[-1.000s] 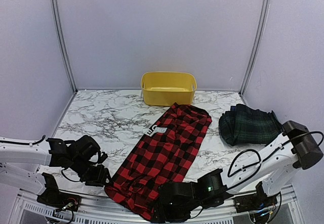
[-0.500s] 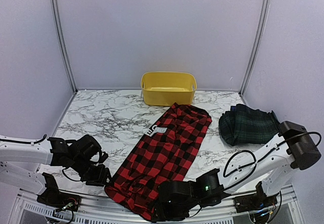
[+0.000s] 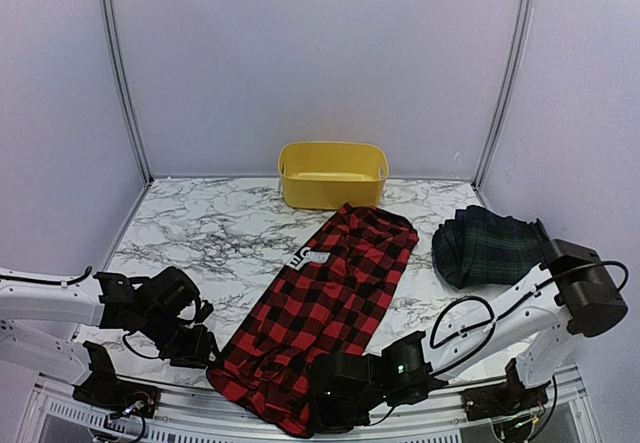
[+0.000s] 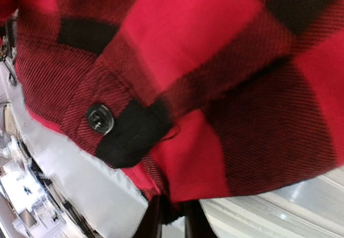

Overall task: Fold and stack the mixed laundry pile
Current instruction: Pick up the rectangle-folded shirt from the center of the board.

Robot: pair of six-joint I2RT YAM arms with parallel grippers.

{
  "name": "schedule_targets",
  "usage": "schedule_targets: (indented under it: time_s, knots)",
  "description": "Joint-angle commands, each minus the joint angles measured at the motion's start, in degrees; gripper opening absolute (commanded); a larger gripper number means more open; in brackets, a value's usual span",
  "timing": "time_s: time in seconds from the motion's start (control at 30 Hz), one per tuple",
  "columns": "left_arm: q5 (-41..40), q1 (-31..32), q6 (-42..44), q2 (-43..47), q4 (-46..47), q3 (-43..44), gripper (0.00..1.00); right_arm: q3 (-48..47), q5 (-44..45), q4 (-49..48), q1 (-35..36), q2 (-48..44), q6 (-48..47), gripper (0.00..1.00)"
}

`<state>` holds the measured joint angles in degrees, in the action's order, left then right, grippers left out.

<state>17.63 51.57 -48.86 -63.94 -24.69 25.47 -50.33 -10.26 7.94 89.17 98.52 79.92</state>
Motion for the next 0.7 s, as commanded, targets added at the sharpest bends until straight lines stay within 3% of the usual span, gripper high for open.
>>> schedule_targets:
  time_s: [0.0,0.03,0.27,0.47,0.67]
  knots:
    - [-1.60,-0.22,2.25,-0.91,-2.87,-2.18,0.48,-0.72,1.20,0.02,-0.40,1.18,-0.29,0.04]
    - [-1.18,-0.23,2.62,-1.16,-2.76,-2.04,0.45,-1.08,1.32,0.02,-0.40,1.03,-0.68,0.00]
    - [2.89,-0.24,2.62,0.62,-2.80,-2.42,0.32,-3.20,2.41,1.79,-0.27,0.21,-2.82,0.00]
    - [4.67,-0.20,2.76,3.08,-3.94,-0.84,0.00,-4.04,4.55,2.46,0.47,-1.77,-4.15,0.00]
    - [4.48,-0.16,1.88,7.06,-7.47,4.25,0.00,-5.81,8.68,5.01,1.27,-5.53,-5.02,0.00]
